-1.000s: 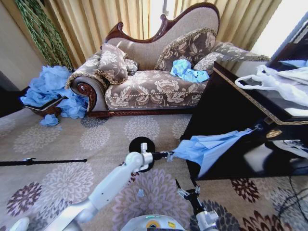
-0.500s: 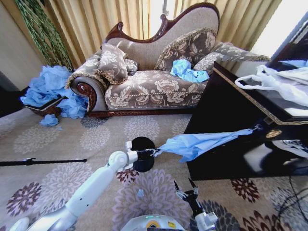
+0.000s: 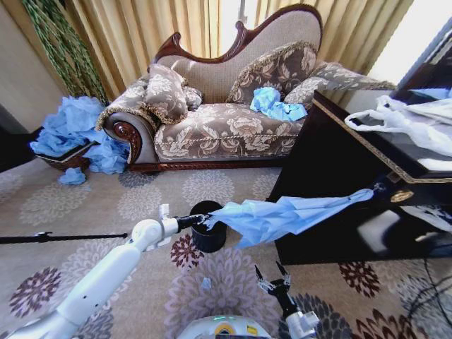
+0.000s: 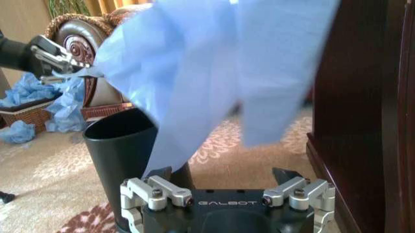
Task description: Place a garbage bag over the trash bin.
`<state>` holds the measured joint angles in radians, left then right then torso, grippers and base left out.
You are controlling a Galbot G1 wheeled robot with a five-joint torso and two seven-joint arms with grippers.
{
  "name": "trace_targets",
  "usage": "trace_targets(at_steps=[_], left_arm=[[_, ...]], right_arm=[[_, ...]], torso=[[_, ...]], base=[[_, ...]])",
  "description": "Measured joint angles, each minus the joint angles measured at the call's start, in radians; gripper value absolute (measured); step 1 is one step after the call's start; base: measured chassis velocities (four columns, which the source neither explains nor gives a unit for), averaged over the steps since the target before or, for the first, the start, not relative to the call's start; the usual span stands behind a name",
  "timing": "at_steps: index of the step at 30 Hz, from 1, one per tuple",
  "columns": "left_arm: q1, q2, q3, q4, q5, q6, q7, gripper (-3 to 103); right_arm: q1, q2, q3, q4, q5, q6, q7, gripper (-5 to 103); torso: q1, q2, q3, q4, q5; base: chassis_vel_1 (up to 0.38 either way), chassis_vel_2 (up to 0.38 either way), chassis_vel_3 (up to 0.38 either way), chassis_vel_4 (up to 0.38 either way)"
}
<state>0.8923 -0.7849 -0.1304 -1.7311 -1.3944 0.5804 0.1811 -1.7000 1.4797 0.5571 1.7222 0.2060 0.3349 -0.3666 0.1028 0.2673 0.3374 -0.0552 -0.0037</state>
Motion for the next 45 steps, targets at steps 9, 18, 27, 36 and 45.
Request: trace_targets(at_steps=[9,18,27,36,45], left_arm=[[-0.009,0.079,-0.085,-0.065,-0.054,-0.007,-0.003,0],[-0.020,0.083,-0.083,-0.133,-0.082,-0.008,-0.038,0],[-0.060,0.048,-0.048,-0.159,-0.109,-0.008,-0.094,0],[-0.075,0.029,-0.038,-0.192,-0.127,-0.007,-0.119,0],[-0.070,0.024,-0.041,-0.217,-0.130,-0.007,-0.129,0]], right_arm=[[-0.021,-0.003,0.002,0.057,0.025,0.012,0.000,100],[-0.068,-0.015,0.009,0.230,0.075,-0.014,0.037,100],[-0.109,-0.044,0.043,0.356,0.102,-0.022,0.076,77],[-0.119,-0.046,-0.019,0.421,0.096,-0.062,0.067,44],[-0.104,-0.101,-0.092,0.470,0.103,-0.141,0.055,13]], torso=[[0.000,0.000,0.000,0.0000,0.0004],[0.000,0.000,0.000,0.0001,0.0002],[0.000,0.000,0.000,0.0000,0.0003],[0.000,0.000,0.000,0.0000,0.0003],[0.000,0.000,0.000,0.0001,0.0003]], base=[[0.000,0.000,0.000,0.000],[0.000,0.000,0.000,0.000],[0.000,0.000,0.000,0.000],[0.000,0.000,0.000,0.000],[0.000,0.000,0.000,0.000]])
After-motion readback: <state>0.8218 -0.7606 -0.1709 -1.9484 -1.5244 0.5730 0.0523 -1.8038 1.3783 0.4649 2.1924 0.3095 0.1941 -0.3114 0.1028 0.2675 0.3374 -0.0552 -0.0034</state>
